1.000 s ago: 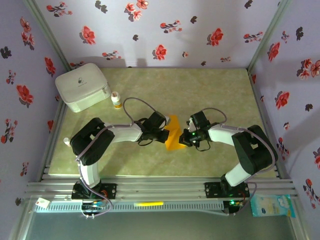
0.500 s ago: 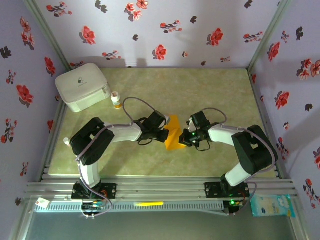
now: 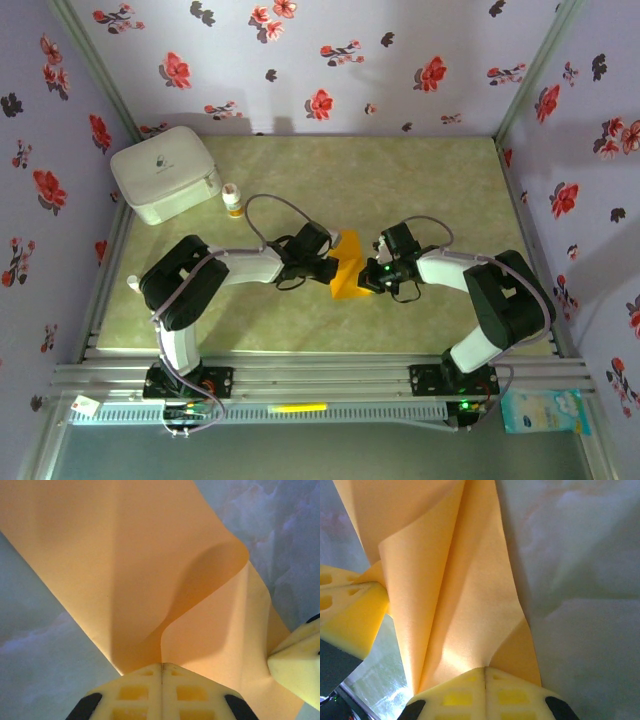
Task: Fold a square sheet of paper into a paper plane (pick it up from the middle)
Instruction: Fold the triangle a second time at the center of the table.
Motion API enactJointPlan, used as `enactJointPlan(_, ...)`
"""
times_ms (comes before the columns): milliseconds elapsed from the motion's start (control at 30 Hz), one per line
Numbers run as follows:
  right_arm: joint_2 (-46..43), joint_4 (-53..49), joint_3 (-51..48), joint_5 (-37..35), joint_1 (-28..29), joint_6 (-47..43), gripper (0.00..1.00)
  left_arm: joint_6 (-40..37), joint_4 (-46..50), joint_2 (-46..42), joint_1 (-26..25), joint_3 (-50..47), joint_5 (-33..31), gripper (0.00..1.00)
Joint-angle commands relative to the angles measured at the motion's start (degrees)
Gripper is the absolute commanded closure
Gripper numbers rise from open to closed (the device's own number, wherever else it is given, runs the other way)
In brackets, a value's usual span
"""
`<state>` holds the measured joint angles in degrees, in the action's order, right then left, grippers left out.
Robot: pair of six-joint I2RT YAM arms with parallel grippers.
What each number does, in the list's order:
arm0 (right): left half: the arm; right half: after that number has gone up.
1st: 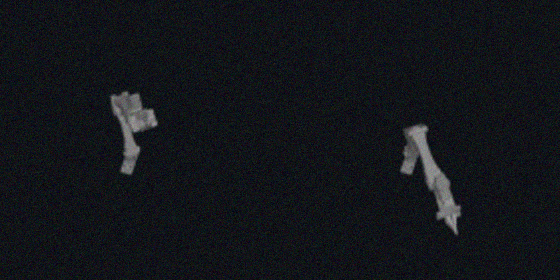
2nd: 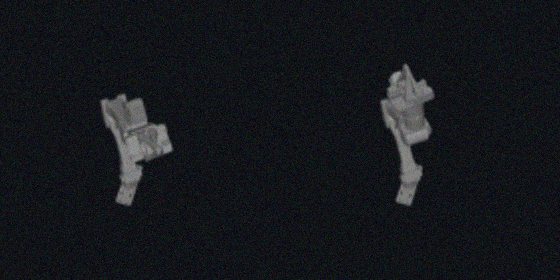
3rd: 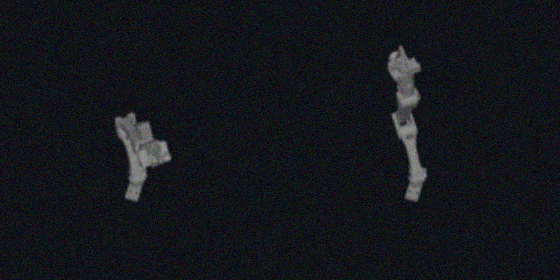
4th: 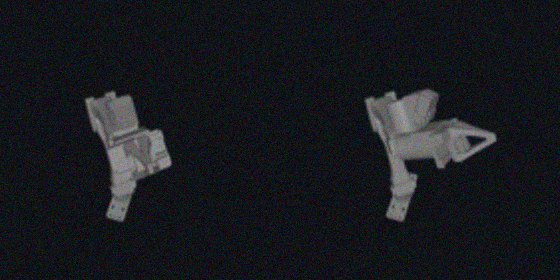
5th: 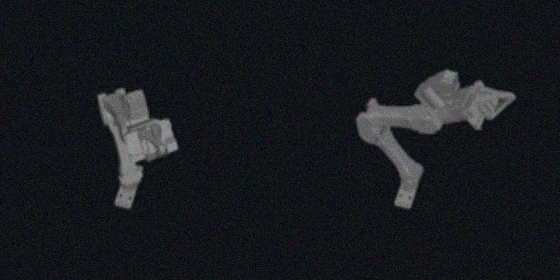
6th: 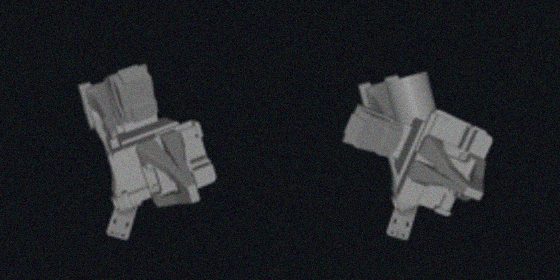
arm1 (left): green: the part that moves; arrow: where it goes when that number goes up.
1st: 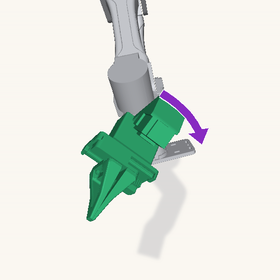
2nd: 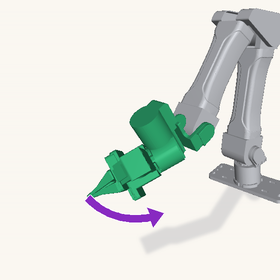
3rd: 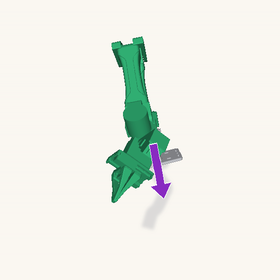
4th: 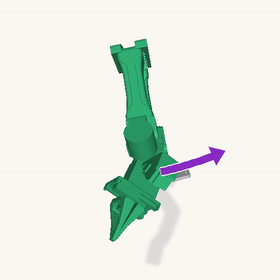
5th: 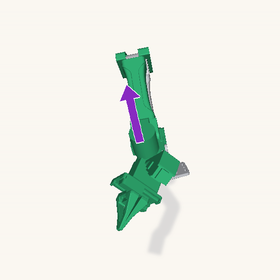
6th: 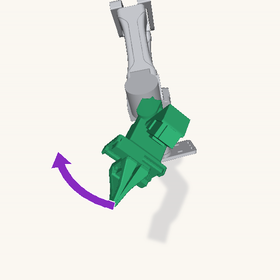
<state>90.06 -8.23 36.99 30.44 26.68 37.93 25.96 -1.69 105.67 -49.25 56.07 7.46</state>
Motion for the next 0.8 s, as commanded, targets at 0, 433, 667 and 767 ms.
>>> enactJointPlan(0,1.5,-5.4,-2.4,-2.3,0.4,-0.4,1.0,-1.1,-0.7,-1.6,1.0,-0.6,-1.4,0.98)
enactJointPlan(433,1.6,-5.5,-2.2,-2.2,0.4,-0.5,1.0,-1.2,-0.3,1.5,1.0,0.5,1.3,0.98)
enactJointPlan(667,1.5,-5.6,-2.3,-2.5,0.4,-0.5,1.0,-1.1,-1.8,-1.1,1.0,-0.5,1.5,0.98)
enactJointPlan(767,1.5,-5.7,-2.3,-2.6,0.4,-0.4,1.0,-1.2,-2.3,-2.0,1.0,-0.6,1.5,0.98)
